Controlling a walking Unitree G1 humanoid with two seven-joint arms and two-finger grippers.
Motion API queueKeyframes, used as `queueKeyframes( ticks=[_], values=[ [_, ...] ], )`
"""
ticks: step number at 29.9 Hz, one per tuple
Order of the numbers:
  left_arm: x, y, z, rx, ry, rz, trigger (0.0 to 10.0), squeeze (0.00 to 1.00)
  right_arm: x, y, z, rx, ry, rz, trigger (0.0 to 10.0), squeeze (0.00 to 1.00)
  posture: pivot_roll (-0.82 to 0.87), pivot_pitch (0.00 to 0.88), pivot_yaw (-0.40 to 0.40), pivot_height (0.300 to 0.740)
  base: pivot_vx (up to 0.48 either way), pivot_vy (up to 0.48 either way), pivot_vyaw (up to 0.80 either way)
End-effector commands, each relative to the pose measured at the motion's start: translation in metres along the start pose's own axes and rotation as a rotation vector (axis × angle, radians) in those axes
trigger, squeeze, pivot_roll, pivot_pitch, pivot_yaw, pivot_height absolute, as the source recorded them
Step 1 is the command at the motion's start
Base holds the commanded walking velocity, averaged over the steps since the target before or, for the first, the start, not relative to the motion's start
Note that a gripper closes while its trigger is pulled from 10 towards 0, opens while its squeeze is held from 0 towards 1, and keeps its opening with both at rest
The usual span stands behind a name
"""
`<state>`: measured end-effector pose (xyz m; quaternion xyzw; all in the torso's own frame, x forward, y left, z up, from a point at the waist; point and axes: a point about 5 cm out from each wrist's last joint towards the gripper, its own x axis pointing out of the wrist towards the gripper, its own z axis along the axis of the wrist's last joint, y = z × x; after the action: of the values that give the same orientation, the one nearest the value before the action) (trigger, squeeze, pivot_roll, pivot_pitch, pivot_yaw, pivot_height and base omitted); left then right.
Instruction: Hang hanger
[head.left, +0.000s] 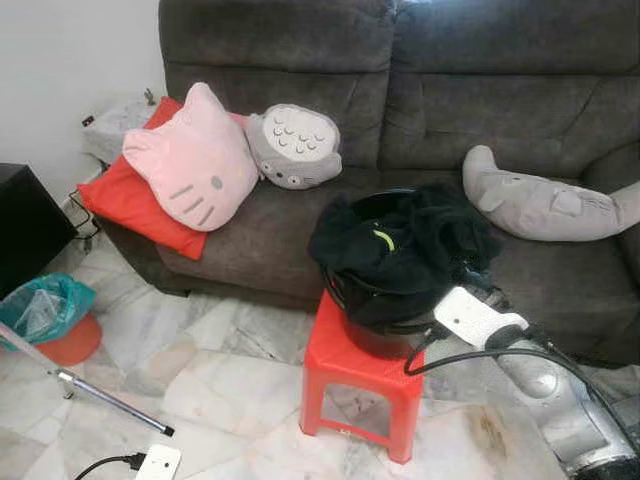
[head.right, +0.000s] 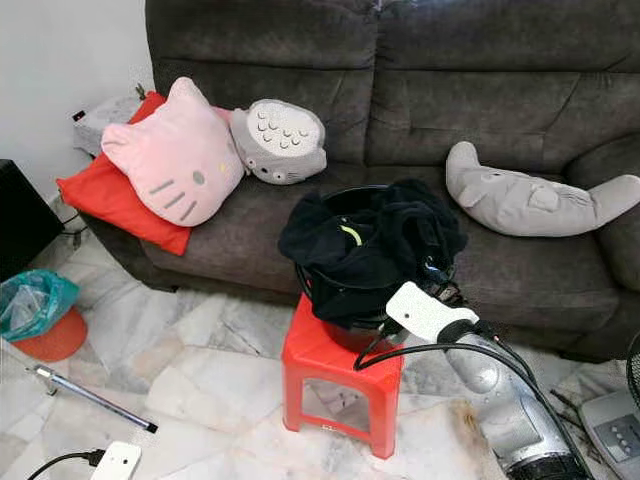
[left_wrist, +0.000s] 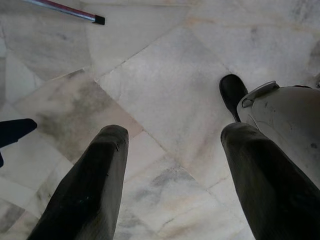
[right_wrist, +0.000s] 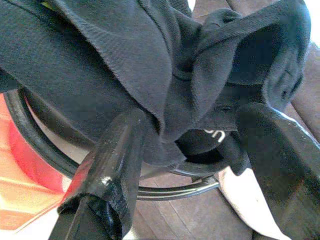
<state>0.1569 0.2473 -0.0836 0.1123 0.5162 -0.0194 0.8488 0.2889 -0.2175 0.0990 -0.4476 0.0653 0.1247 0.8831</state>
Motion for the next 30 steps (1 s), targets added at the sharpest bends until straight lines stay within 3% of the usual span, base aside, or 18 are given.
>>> queueKeyframes(
  ticks=[1,11,30],
  values=[
    [-0.001,0.004,-0.003,-0.004,0.013,0.009,10.0,0.0,0.001,-0.005,-0.002,-0.001,0.015,-0.013,10.0,0.0,-0.19,0.0,0.087,0.74,0.0,0.0,0.0],
    [-0.001,0.004,-0.003,0.0,0.013,0.009,10.0,0.0,0.006,-0.005,-0.008,-0.003,0.058,-0.026,10.0,0.0,-0.19,0.0,0.087,0.74,0.0,0.0,0.0],
    [-0.001,0.004,-0.003,-0.002,0.012,0.01,10.0,0.0,0.02,-0.006,0.008,-0.002,-0.006,-0.019,10.0,0.0,-0.18,0.0,0.084,0.74,0.0,0.0,0.0]
  ],
)
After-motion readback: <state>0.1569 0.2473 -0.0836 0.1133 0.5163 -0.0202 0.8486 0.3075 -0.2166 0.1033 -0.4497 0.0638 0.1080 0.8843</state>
